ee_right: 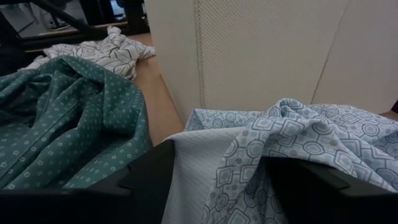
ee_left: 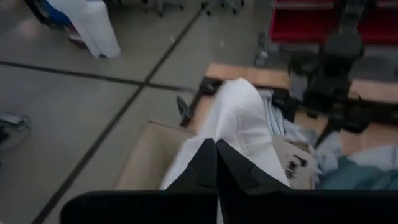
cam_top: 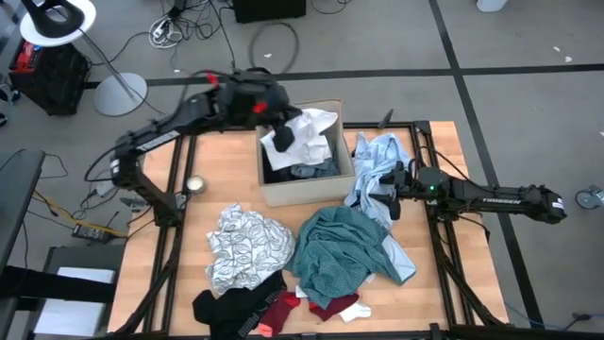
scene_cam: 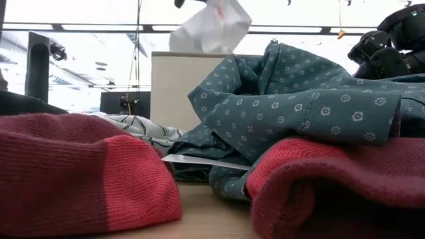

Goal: Sort clothes
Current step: Put the white shorts into the laundry organizer, then put the blue shirt into the laundry organizer

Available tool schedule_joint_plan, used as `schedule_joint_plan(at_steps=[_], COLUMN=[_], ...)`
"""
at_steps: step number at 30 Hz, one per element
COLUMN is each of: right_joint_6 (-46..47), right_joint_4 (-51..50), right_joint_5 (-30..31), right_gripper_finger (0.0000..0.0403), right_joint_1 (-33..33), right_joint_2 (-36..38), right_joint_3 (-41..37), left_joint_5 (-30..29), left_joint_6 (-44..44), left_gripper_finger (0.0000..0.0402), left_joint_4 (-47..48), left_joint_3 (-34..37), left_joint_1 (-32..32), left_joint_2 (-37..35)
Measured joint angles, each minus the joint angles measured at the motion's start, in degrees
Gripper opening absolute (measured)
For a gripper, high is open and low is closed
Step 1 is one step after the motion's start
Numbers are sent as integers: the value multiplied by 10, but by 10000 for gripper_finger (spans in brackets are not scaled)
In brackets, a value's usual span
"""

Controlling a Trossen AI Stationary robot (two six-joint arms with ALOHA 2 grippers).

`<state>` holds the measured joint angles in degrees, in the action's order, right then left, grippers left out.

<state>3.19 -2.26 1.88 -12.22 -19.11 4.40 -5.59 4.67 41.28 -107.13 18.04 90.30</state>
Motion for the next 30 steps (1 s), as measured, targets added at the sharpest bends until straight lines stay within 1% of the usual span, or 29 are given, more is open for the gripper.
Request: schedule_joint_plan(at_steps=[1, 4, 6, 9, 14, 17, 22, 25, 27, 30], right_joint_6=[-10, -88, -123, -128, -128, -128, -86, -60, -32, -6], right_joint_4=[2, 18, 23, 26, 29, 30, 30, 31, 31, 31], right_joint_5=[2, 25, 29, 29, 29, 29, 29, 29, 29, 30], right_gripper_finger=[254, 254, 254, 254, 254, 254, 254, 254, 254, 254], right_joint_1=[0, -2, -2, -2, -2, -2, -2, -2, -2, -2], right_joint_2=[0, 0, 0, 0, 0, 0, 0, 0, 0, 0], right_joint_3=[0, 0, 0, 0, 0, 0, 0, 0, 0, 0], left_joint_5=[4, 5, 5, 3, 3, 3, 3, 1, -1, -21], left_joint_6=[0, 0, -7, -21, -21, -12, -6, -26, -43, -73], left_gripper_finger=[1, 7, 15, 34, 71, 81, 83, 83, 83, 83], left_joint_4=[5, 37, 64, 109, 142, 164, 215, 232, 227, 210], left_joint_3=[0, 0, 0, 1, 1, 1, 1, 16, 42, 107], left_joint_1=[0, 0, 0, 1, 3, 0, -21, -39, -52, -74], left_joint_2=[10, 32, 47, 61, 70, 66, 33, 0, -31, -91])
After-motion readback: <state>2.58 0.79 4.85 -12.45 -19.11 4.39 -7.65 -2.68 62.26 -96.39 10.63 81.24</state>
